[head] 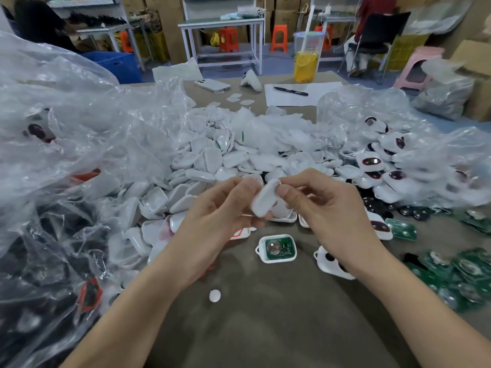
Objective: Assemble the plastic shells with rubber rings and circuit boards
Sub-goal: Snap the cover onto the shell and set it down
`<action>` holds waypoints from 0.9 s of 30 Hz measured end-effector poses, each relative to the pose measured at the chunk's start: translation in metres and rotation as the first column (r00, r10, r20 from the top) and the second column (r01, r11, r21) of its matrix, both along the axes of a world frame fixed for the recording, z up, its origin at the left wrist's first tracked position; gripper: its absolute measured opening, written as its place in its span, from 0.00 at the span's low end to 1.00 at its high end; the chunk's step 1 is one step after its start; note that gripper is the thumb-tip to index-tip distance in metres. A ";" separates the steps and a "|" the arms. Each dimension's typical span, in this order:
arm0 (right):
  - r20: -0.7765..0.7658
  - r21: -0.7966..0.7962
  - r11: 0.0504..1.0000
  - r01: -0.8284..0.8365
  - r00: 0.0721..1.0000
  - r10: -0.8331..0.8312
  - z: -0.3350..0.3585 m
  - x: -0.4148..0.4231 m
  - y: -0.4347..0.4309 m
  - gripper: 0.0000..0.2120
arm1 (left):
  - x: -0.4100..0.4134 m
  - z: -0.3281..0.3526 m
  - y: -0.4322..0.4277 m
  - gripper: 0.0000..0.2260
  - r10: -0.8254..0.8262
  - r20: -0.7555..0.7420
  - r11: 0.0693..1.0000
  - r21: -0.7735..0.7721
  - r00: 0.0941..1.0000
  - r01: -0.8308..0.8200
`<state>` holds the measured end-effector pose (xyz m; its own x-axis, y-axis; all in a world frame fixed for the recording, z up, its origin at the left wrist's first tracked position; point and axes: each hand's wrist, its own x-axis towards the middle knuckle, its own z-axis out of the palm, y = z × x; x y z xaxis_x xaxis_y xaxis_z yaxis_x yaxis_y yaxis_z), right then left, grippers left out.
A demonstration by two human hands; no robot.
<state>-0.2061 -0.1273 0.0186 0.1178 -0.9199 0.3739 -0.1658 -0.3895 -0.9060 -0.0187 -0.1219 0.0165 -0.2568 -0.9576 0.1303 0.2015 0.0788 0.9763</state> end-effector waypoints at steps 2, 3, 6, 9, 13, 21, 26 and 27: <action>0.002 0.021 1.000 -0.021 1.000 0.021 0.000 0.000 0.001 0.04 | -0.001 0.000 0.002 0.15 -0.020 0.033 1.000 0.019 0.999 0.020; 0.002 0.030 0.999 -0.032 0.999 0.032 0.000 0.000 0.001 0.04 | -0.001 -0.001 0.002 0.15 -0.034 0.020 0.999 0.036 0.999 0.033; -0.005 0.035 0.999 -0.024 1.000 0.024 0.000 0.001 0.002 0.04 | -0.001 -0.001 0.003 0.17 -0.082 -0.043 0.994 0.069 0.996 0.085; 0.011 0.033 0.999 -0.004 1.000 0.003 0.002 0.000 0.002 0.03 | 0.000 0.000 0.003 0.15 -0.098 -0.040 0.992 0.073 0.994 0.101; 0.064 0.064 0.997 -0.043 0.997 0.038 0.005 -0.002 0.003 0.04 | 0.002 0.001 0.003 0.12 -0.127 -0.080 0.988 0.077 0.989 0.133; 0.063 0.115 0.988 -0.104 0.993 0.097 0.004 -0.005 0.002 0.04 | 0.002 0.004 0.005 0.13 -0.114 -0.038 0.991 0.066 0.993 0.116; 0.064 0.097 0.990 -0.106 0.993 0.101 0.005 -0.004 0.002 0.10 | 0.002 0.004 0.007 0.11 -0.093 0.031 0.995 0.044 0.995 0.091; 0.063 0.099 0.990 -0.101 0.993 0.095 0.005 -0.004 0.002 0.10 | 0.002 0.005 0.007 0.11 -0.095 0.045 0.995 0.041 0.994 0.093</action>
